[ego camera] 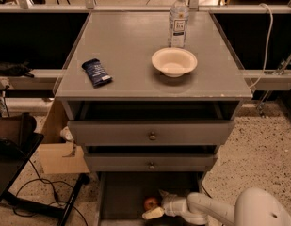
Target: Place apple into bottom drawer
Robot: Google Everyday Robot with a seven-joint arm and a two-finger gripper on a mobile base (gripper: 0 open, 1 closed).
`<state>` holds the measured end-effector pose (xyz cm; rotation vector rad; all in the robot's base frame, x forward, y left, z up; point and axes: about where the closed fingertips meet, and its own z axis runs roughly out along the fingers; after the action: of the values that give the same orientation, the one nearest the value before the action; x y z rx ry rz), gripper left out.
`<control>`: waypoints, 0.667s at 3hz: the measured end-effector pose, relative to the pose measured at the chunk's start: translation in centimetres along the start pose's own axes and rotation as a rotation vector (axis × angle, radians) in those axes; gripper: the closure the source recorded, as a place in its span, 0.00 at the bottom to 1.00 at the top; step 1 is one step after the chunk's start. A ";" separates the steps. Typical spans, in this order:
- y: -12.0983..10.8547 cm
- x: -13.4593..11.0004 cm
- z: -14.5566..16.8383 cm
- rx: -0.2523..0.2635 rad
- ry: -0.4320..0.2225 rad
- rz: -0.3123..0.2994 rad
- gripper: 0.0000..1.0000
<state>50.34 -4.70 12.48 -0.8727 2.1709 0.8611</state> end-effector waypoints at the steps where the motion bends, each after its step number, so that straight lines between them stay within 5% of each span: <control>1: 0.0 0.0 0.0 0.000 0.000 0.000 0.00; 2: 0.2 -0.2 -0.9 0.020 -0.010 0.016 0.00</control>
Offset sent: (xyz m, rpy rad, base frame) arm -0.0048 -0.0155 0.0178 -0.0008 -0.0041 -0.0682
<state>50.06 -5.16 13.21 -0.8406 2.1765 0.8490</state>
